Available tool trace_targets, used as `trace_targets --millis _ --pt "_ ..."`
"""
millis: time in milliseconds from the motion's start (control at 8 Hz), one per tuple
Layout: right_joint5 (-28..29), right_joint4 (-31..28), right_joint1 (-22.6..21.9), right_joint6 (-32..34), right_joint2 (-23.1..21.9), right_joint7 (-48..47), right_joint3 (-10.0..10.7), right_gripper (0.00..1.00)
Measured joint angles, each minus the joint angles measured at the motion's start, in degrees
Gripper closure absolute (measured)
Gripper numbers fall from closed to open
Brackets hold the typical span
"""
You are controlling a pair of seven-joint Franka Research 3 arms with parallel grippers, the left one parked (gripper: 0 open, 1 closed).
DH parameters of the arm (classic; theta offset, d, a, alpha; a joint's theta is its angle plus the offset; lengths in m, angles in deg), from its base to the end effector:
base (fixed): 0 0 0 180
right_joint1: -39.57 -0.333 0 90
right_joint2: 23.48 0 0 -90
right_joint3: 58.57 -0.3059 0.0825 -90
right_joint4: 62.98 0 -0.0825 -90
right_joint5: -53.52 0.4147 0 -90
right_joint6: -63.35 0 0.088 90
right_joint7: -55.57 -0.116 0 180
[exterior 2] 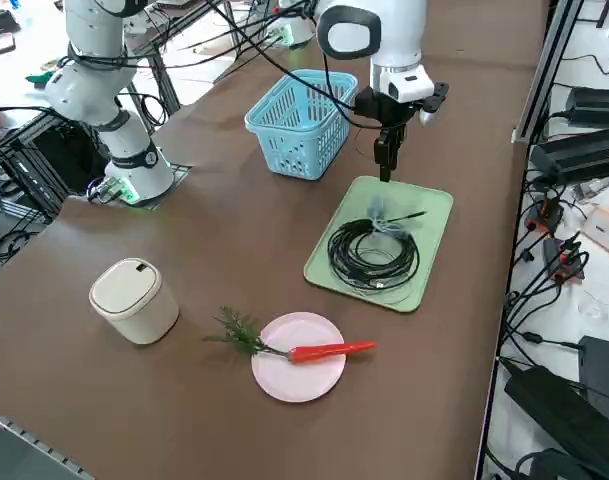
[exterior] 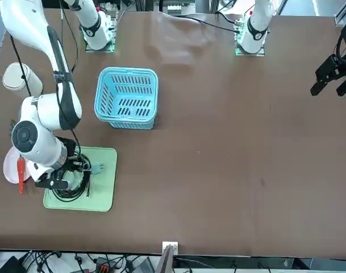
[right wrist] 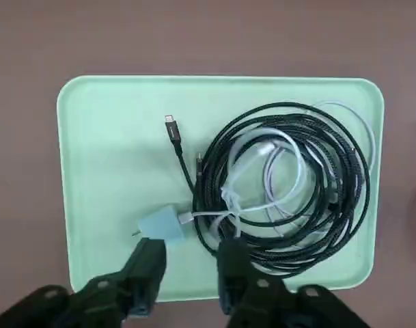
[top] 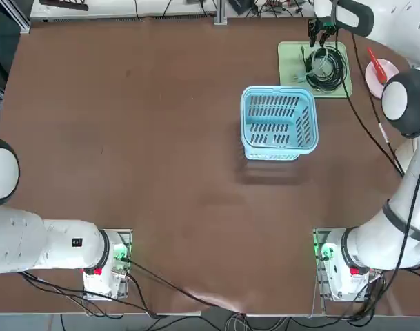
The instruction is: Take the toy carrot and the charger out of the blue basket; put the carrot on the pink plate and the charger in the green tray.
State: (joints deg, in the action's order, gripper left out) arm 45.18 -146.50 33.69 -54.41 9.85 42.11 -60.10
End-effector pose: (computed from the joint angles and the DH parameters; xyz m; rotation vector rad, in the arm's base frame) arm 0.7298 0.0829 0.3155 3.0305 -0.0656 0.0558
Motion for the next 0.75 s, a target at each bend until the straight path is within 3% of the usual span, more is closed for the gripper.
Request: trace_targets --millis 125,375,500,750 --pt "0.0 0.0 0.0 -0.2 0.0 0.0 0.0 0.30" --pt "0.0 1.0 0.0 -1.1 0.0 0.0 -0.3 0.18" --pt "0.8 2.8 0.0 -1.0 -0.1 0.1 -0.3 0.01" --pt "3.6 5.7 0.2 2.6 -3.0 0.5 -0.3 0.00"
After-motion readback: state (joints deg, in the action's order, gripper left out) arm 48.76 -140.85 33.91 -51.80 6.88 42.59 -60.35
